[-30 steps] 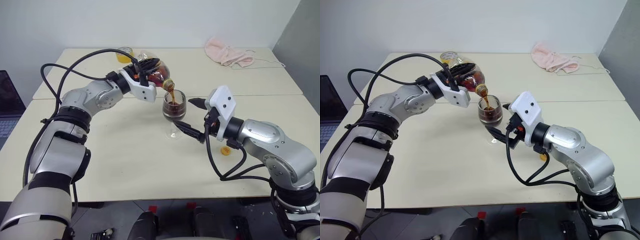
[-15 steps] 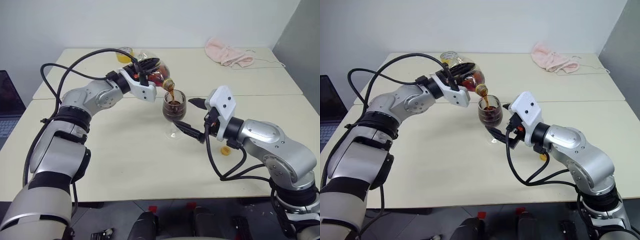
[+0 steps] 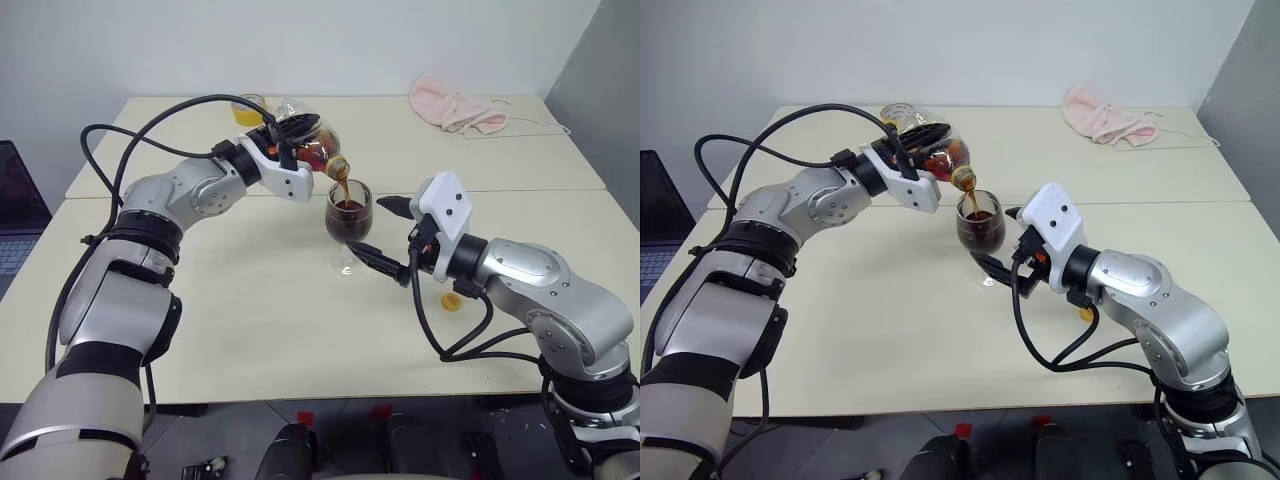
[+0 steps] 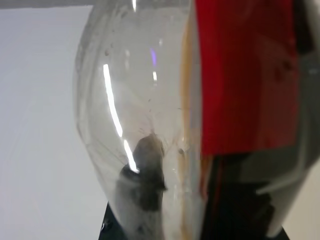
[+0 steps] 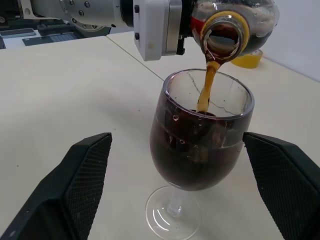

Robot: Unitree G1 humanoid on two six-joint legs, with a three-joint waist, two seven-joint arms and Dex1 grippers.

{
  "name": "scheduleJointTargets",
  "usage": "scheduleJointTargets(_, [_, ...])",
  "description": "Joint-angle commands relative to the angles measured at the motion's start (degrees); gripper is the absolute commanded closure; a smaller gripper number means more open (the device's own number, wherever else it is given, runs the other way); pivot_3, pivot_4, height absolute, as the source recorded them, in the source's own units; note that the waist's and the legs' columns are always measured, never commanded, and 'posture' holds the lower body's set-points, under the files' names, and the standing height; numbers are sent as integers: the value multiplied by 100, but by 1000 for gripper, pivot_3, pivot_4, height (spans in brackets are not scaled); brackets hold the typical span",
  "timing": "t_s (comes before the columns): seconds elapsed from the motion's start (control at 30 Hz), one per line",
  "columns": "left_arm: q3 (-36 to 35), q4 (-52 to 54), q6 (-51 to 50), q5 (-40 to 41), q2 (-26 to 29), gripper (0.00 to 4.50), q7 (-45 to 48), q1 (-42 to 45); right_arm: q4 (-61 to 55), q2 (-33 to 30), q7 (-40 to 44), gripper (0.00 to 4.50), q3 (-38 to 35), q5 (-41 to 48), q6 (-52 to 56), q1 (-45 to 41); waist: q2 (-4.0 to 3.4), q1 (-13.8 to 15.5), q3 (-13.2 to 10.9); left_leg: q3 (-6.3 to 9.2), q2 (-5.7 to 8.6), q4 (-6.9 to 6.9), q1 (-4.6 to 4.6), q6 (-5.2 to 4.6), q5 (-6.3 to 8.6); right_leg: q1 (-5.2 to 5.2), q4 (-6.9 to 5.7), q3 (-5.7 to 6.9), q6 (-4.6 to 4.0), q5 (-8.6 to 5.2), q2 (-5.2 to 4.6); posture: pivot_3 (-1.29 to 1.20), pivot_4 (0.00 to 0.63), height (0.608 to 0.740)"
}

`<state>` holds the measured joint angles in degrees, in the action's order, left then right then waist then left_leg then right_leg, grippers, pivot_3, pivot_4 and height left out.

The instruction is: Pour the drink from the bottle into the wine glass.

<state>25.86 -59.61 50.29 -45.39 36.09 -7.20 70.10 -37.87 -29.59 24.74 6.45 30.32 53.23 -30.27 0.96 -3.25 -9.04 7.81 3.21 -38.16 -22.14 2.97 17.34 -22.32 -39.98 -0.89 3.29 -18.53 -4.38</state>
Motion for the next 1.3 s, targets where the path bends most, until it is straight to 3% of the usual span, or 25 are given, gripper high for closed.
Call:
scheduleJointTargets(0.03, [-255,47,1,443,-36,3744,213,120,-203,-8,-11,0,-53,-2,-27,-30,0,1,0,1,0,0,0,0,0,0,0,1,0,0,-1,0,150,740])
scheduleJointTargets(0.53, [-651,454,-148,1429,-156,3744,1143,-339,-158,4,11,0,-19,-51,-107,-3,0,-4,0,2,1,-4,-3,0,0,-1,0,0,0,0,-3,0,150,740])
scheduleJointTargets(0.8, [-1275,996,-842,2579,-420,3744,1993,-851,-213,5,44,0,-13,-64,-191,88,0,-8,1,3,1,-6,-3,0,0,-1,0,0,0,0,-3,0,150,740])
scheduleJointTargets(1.0, [-2094,2395,-2558,3932,-748,3746,2665,-1814,-363,-147,325,0,26,-61,-489,337,-1,-21,2,5,-1,-10,-5,0,0,-1,0,-1,0,0,-5,0,150,740])
scheduleJointTargets(1.2, [-2815,4225,-4622,4961,-1246,3757,2524,-3094,-493,-152,619,0,-20,-61,-1118,699,0,-16,4,15,-8,-59,-19,0,0,1,-3,2,0,0,-5,0,150,740])
scheduleJointTargets(1.3, [-3068,4766,-5377,5182,-1371,3757,2380,-3450,-603,-164,912,0,-148,408,-1066,840,0,-11,4,17,-12,-63,-26,0,1,1,-2,3,0,0,-6,0,150,740])
